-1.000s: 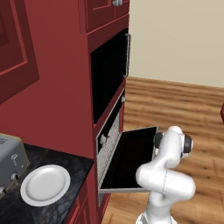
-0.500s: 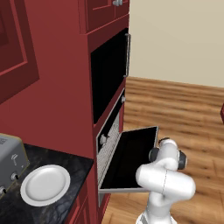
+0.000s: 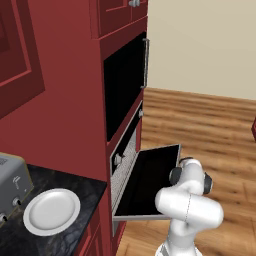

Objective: Place the fish on the bottom rack of the oven, and slide the tray back inside. Close the oven door.

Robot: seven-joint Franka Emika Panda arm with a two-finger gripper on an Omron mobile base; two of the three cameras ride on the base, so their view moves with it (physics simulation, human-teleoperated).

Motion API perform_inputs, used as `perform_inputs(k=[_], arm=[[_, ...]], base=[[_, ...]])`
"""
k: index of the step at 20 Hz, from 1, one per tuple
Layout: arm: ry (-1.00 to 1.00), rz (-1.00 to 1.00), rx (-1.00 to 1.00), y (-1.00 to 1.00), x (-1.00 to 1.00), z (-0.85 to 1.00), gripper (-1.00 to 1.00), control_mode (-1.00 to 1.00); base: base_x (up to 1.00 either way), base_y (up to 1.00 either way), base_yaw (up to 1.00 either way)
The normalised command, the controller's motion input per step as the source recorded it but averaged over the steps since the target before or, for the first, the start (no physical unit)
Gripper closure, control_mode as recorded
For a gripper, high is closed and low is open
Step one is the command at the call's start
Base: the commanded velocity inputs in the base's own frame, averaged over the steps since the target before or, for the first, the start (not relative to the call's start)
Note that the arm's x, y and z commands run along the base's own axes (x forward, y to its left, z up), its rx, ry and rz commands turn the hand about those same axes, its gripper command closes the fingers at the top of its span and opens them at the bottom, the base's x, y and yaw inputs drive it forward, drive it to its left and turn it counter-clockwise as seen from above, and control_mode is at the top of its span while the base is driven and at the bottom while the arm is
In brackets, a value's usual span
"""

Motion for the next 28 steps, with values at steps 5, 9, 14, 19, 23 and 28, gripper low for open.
perform_inputs(k=[5, 9, 14, 19, 23, 28], arm=[[-0.07, 0.07, 0.13, 0.98, 0.0, 0.3, -1.0, -1.0], [-0.21, 0.06, 0.04, 0.91, 0.0, 0.91, -1.0, -1.0], [-0.31, 0.06, 0.11, 0.74, -0.09, 1.0, -1.0, -1.0], [-0.3, 0.12, 0.32, 0.63, -0.22, 0.88, -1.0, -1.0], [-0.34, 0.17, 0.35, 0.94, -0.11, 0.9, -1.0, -1.0], [-0.37, 0.19, 0.4, 1.0, 0.0, 0.82, -1.0, -1.0]], base=[[0.0, 0.0, 0.0], [0.0, 0.0, 0.0], [0.0, 0.0, 0.0], [0.0, 0.0, 0.0], [0.0, 0.0, 0.0], [0.0, 0.0, 0.0]])
